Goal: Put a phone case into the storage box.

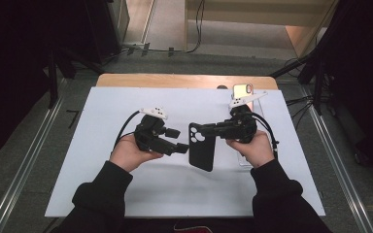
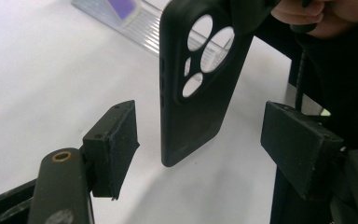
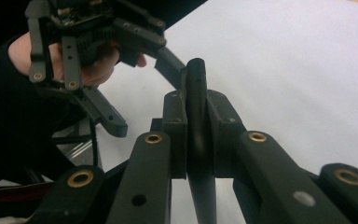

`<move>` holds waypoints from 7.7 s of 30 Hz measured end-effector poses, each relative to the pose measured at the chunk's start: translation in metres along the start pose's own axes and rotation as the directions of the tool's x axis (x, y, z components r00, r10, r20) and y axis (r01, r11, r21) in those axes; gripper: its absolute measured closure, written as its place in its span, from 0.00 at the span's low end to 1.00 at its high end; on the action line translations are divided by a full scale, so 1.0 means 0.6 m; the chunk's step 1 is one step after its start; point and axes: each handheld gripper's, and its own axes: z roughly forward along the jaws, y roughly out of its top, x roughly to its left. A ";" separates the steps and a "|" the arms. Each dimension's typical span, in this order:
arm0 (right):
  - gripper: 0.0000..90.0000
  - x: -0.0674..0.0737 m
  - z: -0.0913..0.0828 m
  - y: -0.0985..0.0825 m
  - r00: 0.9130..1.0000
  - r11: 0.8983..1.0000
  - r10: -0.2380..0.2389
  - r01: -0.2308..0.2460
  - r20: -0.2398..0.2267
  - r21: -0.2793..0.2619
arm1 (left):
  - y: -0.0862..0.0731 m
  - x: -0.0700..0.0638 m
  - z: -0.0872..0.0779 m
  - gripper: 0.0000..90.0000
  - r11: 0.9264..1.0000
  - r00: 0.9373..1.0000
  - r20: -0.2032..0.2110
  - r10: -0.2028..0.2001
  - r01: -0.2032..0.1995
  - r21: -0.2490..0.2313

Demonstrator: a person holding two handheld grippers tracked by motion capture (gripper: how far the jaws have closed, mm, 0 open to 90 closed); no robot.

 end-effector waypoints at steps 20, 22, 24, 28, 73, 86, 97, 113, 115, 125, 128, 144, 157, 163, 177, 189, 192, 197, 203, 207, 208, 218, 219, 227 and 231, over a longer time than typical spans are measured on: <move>0.86 0.004 0.004 0.003 0.998 1.000 -0.009 0.010 -0.064 0.011 | 0.025 0.011 0.022 0.32 0.994 0.991 0.086 0.100 -0.103 0.034; 0.86 0.006 0.006 0.002 0.997 1.000 -0.019 0.020 -0.072 0.016 | 0.025 0.011 0.026 0.33 0.994 0.991 0.089 0.101 -0.104 0.036; 0.86 0.007 0.009 0.002 0.997 0.999 -0.024 0.026 -0.078 0.019 | 0.024 0.011 0.029 0.36 0.993 0.991 0.085 0.108 -0.112 0.038; 0.86 0.009 0.012 0.002 0.995 0.999 -0.032 0.034 -0.097 0.016 | 0.023 0.012 0.030 0.46 0.993 0.990 0.089 0.111 -0.113 0.024; 0.00 0.005 0.041 -0.018 0.988 1.000 -0.020 0.023 0.150 -0.016 | 0.025 0.028 -0.035 0.85 0.992 0.987 -0.102 -0.126 0.123 -0.040; 0.00 0.026 0.084 -0.033 0.955 1.000 0.016 -0.007 0.297 -0.030 | 0.034 0.016 -0.034 0.85 0.975 0.951 -0.217 -0.221 0.210 -0.076; 0.00 0.039 0.105 -0.041 0.934 0.998 0.028 -0.005 0.357 -0.067 | 0.037 0.011 -0.018 0.85 0.959 0.936 -0.211 -0.283 0.273 -0.076; 0.00 0.047 0.125 -0.039 0.919 0.996 0.033 0.000 0.394 -0.084 | 0.043 -0.012 0.008 0.85 0.964 0.943 -0.199 -0.266 0.262 -0.048; 0.00 0.047 0.127 -0.039 0.915 0.996 0.034 0.002 0.402 -0.088 | 0.044 -0.014 0.010 0.85 0.965 0.944 -0.200 -0.262 0.258 -0.048; 0.14 0.051 0.128 -0.039 0.903 0.994 0.001 0.045 0.430 -0.097 | 0.045 -0.016 0.008 0.84 0.966 0.951 -0.171 -0.259 0.254 -0.049; 0.14 0.053 0.127 -0.038 0.903 0.994 -0.002 0.050 0.430 -0.101 | 0.046 -0.019 0.007 0.83 0.968 0.952 -0.175 -0.252 0.246 -0.053; 0.14 0.034 0.119 -0.040 0.902 0.996 0.023 0.016 0.432 -0.087 | 0.046 -0.018 -0.028 0.43 0.971 0.961 -0.144 -0.236 0.228 -0.069; 0.14 0.011 0.099 -0.041 0.905 0.996 0.043 -0.007 0.424 -0.084 | 0.010 -0.010 -0.038 0.37 0.988 0.977 -0.150 -0.152 0.145 -0.057; 0.14 0.011 0.095 -0.041 0.910 0.997 0.033 -0.002 0.413 -0.075 | -0.013 -0.002 -0.024 0.35 0.992 0.981 -0.152 -0.124 0.121 -0.030; 0.14 0.013 0.084 -0.037 0.926 0.997 0.033 -0.005 0.375 -0.076 | -0.087 0.011 -0.007 0.35 0.995 0.982 -0.162 -0.094 0.099 0.020; 0.14 0.011 0.077 -0.035 0.939 0.998 0.011 0.010 0.344 -0.057 | -0.141 0.017 -0.014 0.35 0.994 0.982 -0.155 -0.104 0.107 0.011; 0.14 0.011 0.074 -0.034 0.942 0.998 0.013 0.006 0.335 -0.056 | -0.151 0.016 -0.019 0.35 0.993 0.981 -0.160 -0.110 0.114 0.016; 0.14 0.010 0.063 -0.028 0.948 0.999 0.013 0.004 0.317 -0.054 | -0.165 0.012 -0.026 0.35 0.995 0.983 -0.156 -0.098 0.102 0.019; 0.14 0.009 0.042 -0.019 0.952 0.998 0.020 -0.001 0.305 -0.061 | -0.181 0.011 -0.032 0.35 0.994 0.981 -0.163 -0.101 0.106 0.020; 0.14 0.007 0.026 -0.013 0.955 0.998 0.024 -0.006 0.297 -0.062 | -0.187 0.012 -0.036 0.35 0.993 0.981 -0.158 -0.114 0.116 0.005; 0.14 0.006 0.023 -0.012 0.954 0.998 0.024 -0.006 0.299 -0.062 | -0.188 0.012 -0.037 0.35 0.993 0.980 -0.161 -0.117 0.120 0.006; 0.14 -0.003 -0.024 0.005 0.942 0.994 0.044 -0.009 0.333 -0.105 | -0.196 0.015 -0.042 0.35 0.991 0.977 -0.168 -0.131 0.132 -0.003; 0.14 -0.005 -0.030 0.005 0.939 0.994 0.050 -0.013 0.341 -0.110 | -0.196 0.014 -0.042 0.35 0.991 0.977 -0.170 -0.132 0.133 -0.003; 0.14 -0.024 -0.062 0.009 0.910 0.989 0.076 -0.016 0.408 -0.147 | -0.202 0.015 -0.047 0.35 0.987 0.971 -0.181 -0.157 0.158 -0.013; 0.14 -0.036 -0.072 0.008 0.897 0.987 0.092 -0.026 0.432 -0.158 | -0.203 0.015 -0.051 0.35 0.986 0.969 -0.183 -0.166 0.165 -0.023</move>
